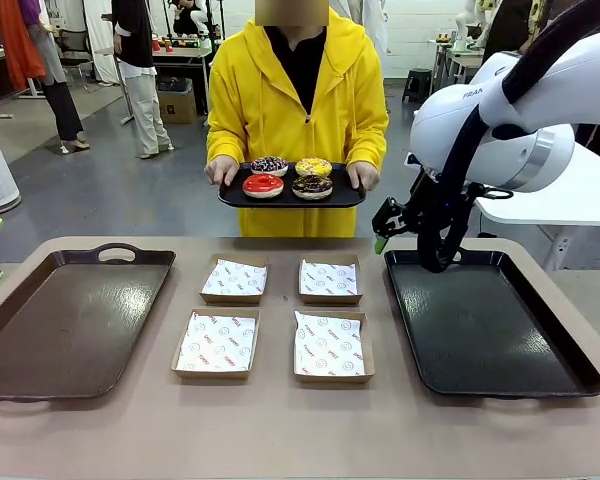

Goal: Individually package the donuts and arrange them on the tray.
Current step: Pick up one Paper togo box.

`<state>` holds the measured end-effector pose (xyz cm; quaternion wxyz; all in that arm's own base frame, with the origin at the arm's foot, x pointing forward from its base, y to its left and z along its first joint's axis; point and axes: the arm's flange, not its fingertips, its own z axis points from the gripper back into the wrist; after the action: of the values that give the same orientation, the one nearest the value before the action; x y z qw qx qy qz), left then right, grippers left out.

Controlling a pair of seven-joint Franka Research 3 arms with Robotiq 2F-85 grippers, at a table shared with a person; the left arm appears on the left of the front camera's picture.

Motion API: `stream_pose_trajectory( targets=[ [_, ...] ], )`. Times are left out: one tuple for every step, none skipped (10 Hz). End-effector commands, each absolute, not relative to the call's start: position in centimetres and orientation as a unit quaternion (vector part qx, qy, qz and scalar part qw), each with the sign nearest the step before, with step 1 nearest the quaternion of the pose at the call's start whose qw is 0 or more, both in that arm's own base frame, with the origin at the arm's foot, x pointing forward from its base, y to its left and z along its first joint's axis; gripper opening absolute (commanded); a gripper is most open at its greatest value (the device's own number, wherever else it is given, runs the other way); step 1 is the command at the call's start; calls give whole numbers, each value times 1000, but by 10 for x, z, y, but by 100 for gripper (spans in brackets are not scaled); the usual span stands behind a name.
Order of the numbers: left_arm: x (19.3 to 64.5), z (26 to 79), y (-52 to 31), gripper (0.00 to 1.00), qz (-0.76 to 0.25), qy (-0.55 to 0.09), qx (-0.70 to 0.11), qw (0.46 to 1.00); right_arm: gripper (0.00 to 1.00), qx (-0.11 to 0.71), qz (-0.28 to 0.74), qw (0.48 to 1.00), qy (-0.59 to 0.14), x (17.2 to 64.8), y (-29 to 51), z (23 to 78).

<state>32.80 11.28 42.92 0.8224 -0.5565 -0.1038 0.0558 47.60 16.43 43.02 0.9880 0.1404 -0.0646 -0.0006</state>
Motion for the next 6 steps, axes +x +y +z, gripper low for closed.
stream_pose_trajectory(
  targets=[
    [328,430,114,100,55,-108,-560,819,100,143,-4,988,-60,474,165,432],
    [328,430,114,100,55,-108,-560,819,100,143,-4,988,-60,474,165,432],
    [328,430,114,100,55,-108,-560,819,100,143,-4,988,-60,474,165,432],
    [328,430,114,100,55,-108,-560,819,100,143,-4,988,-60,474,165,432],
    [328,430,114,100,55,-108,-560,819,100,143,-4,988,-60,474,165,432],
    [328,430,114,100,55,-108,-560,819,100,141,-1,988,-63,476,164,430]
  ],
)
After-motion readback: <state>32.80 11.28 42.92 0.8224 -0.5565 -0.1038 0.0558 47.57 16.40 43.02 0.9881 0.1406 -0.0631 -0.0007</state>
